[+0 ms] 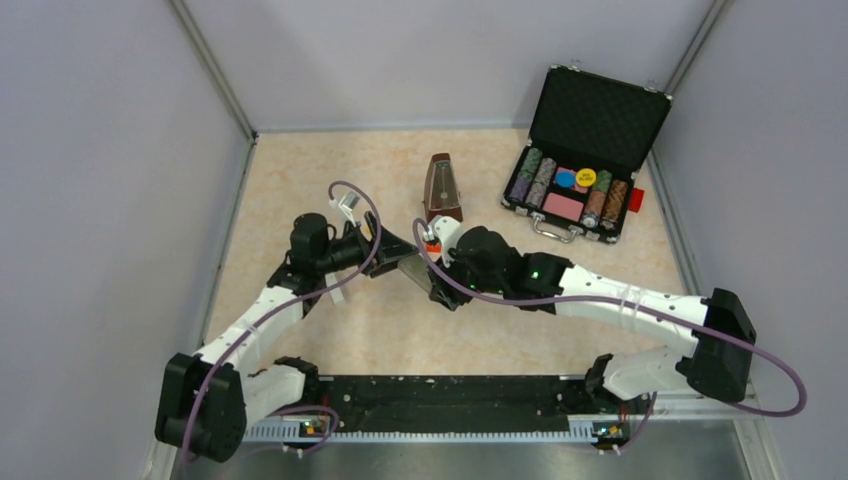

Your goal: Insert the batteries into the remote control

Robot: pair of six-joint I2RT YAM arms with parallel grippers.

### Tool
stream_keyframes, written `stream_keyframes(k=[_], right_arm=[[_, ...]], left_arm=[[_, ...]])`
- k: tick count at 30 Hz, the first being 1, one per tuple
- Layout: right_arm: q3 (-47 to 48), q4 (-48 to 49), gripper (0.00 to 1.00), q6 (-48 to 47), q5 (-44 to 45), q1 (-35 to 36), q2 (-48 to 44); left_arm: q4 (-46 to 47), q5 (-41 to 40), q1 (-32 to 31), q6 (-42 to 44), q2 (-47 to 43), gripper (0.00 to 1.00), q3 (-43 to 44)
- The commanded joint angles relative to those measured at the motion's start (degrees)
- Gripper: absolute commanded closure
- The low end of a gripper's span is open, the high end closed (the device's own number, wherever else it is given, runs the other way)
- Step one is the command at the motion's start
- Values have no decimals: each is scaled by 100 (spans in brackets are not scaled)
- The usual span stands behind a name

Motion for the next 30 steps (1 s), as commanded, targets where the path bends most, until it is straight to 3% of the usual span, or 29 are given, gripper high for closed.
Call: stream_keyframes(k=[1,14,24,30], right_arm=[[357,129,86,-440,-353,-24,-398],[340,27,85,-1666,-748,-22,-566],[489,-201,85,-1928,-962,-25,-433],[569,-274,85,-1936,-1147,-19,-354]], left_arm=[[492,448,-22,-291,277,16,-115],[399,1347,-75,-415,454,45,6],[591,1781,-93,-407,423,32,-73],[385,2020,-182,-24,542,44,-30]])
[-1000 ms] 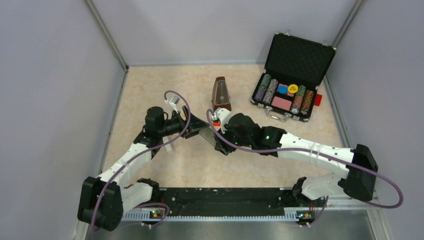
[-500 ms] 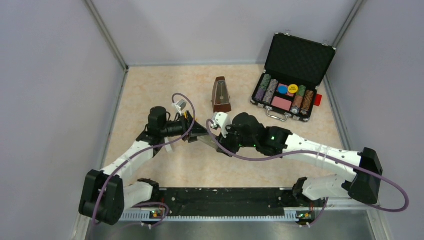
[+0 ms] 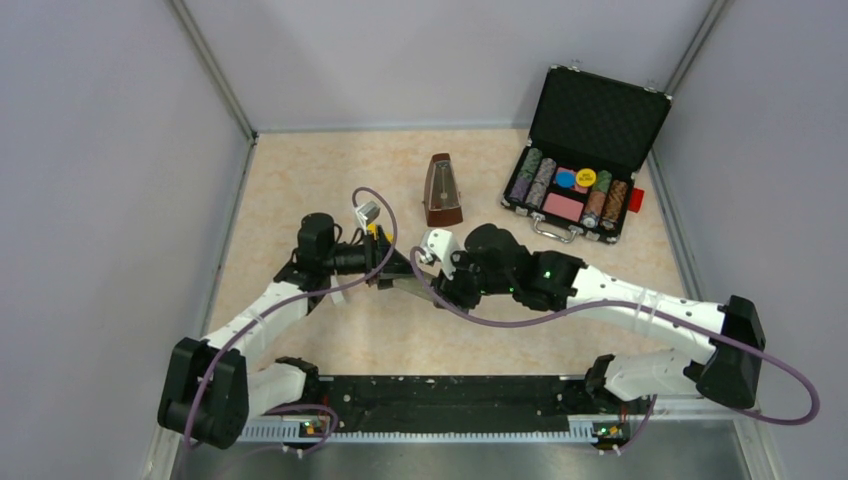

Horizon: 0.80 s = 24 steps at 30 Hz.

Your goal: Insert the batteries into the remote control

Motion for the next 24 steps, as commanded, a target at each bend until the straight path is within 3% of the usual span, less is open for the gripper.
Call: stream_keyframes(k=[1,11,15,21,24], right_arm=[[418,135,85,-113,-270,-19,10],[510,25,84,-117,-290,-29,96],[651,-93,73,180,-145,-97,140],[609,39,32,1250,-89,-393,-326],[625,78,29,2169,-67,-702,-612]], left_arm=[[53,367,-114,487,93,47,47],[-440,449,-170,959,214,99,167],[-323,408,-170,897,190,100,179],[522,28,-166,389,-124,100,85],[1049,-318,-167,4,-307,100,-31]])
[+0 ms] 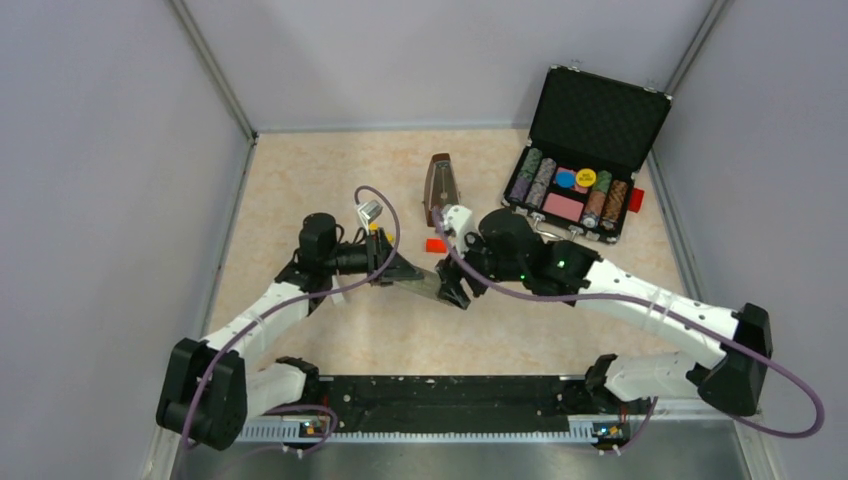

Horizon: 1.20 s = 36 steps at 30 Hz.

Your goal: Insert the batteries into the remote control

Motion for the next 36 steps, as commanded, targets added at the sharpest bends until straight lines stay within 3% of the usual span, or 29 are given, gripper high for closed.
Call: stream_keyframes(k=[1,7,10,18,27,36], right_arm=[[363,376,28,1532,205,-476,-728],[158,398,24,3225,395,-1123,-1207],[-123,780,21,3942,43,-1366,-1420],[-1112,1877,20,5469,-382,-1441,-1663],[-1746,3094,20,5982,-330,-1438,-1799],[-1955,3660,21,6358,-453,-1441,-1680]], left_arm=[[1260,-460,-17,-525,-415,100,-84],[1819,-777,-11,-1189,-448,100,-71],[1978,-947,-9,-1578,-483,100,1],[2306,-1078,-9,-2697,-644,100,225],[2464,-936,-8,-3029,-762,100,269],[2565,-933,-9,-3063,-806,100,232]])
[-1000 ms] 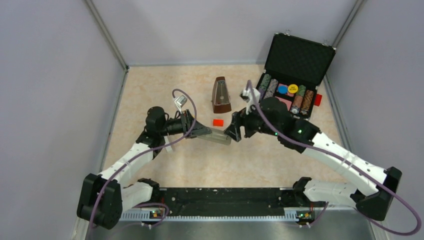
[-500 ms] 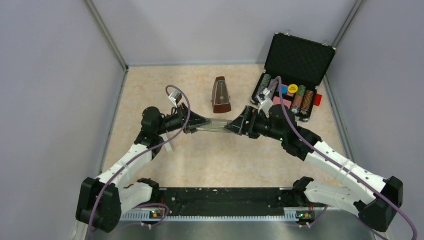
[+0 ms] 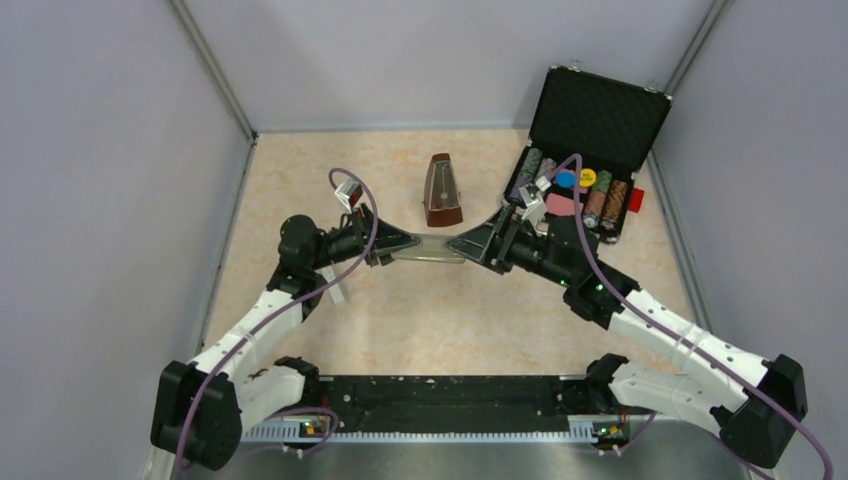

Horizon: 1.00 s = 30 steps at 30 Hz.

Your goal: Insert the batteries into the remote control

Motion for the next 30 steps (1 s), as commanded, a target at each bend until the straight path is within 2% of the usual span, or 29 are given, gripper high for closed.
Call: stream_keyframes(k=[1,4,15,18,22,24,26,30], right_arm=[[-53,577,21,259,-96,-48,21],[-50,639,30,320,-132,-53,125],[-3,669,76,289,-421,-50,539],[70,662,84,249,-516,-49,693],[203,580,85,141,-611,-50,850],[304,442,82,32,-629,-46,906],[344,387,74,-29,-644,-48,915],[544,-152,51,-171,-401,-46,786]], left_arm=[[546,89,-11,-83,-154,100,190],[556,118,-17,-6,-174,100,177],[630,63,-10,124,-123,100,190],[606,32,-12,190,-116,100,187],[624,23,-20,239,-61,100,204],[694,18,-20,245,-22,100,213],[685,-6,-15,285,-5,100,236],[275,-201,-15,594,-61,100,272]])
